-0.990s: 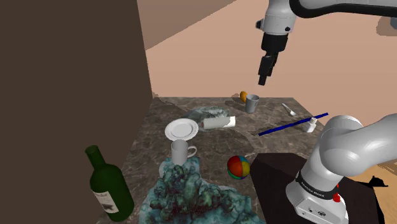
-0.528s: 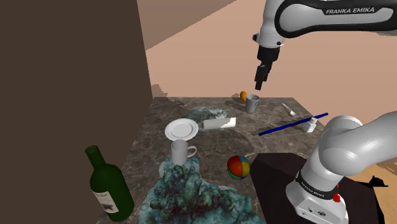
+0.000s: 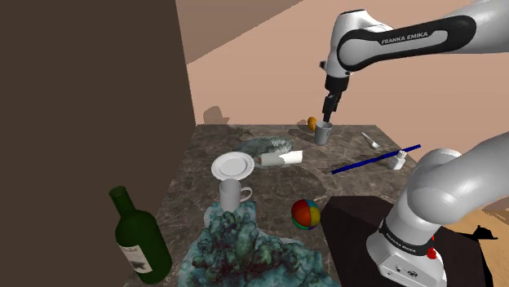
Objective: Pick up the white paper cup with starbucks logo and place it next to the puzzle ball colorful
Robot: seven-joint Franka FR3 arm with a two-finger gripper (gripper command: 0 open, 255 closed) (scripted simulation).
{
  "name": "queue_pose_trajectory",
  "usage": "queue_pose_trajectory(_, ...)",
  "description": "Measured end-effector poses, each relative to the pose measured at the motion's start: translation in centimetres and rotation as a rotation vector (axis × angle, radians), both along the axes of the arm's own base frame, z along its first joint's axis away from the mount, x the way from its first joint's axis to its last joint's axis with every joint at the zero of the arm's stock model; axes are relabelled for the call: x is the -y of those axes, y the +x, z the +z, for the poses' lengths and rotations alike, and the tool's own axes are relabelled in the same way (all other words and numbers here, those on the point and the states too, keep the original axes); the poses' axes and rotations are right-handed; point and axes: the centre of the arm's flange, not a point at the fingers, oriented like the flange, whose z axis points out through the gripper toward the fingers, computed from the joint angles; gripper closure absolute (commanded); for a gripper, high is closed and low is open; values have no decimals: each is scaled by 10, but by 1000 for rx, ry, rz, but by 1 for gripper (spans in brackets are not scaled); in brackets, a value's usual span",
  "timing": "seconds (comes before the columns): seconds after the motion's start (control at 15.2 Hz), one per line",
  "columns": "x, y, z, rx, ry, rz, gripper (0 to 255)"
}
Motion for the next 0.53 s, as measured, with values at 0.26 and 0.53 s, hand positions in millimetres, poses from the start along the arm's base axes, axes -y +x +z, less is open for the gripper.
queue_pose_trajectory(0.26,35,16,-28,0,-7,2,0)
queue_pose_trajectory(0.53,77,33,-60,0,-13,4,0)
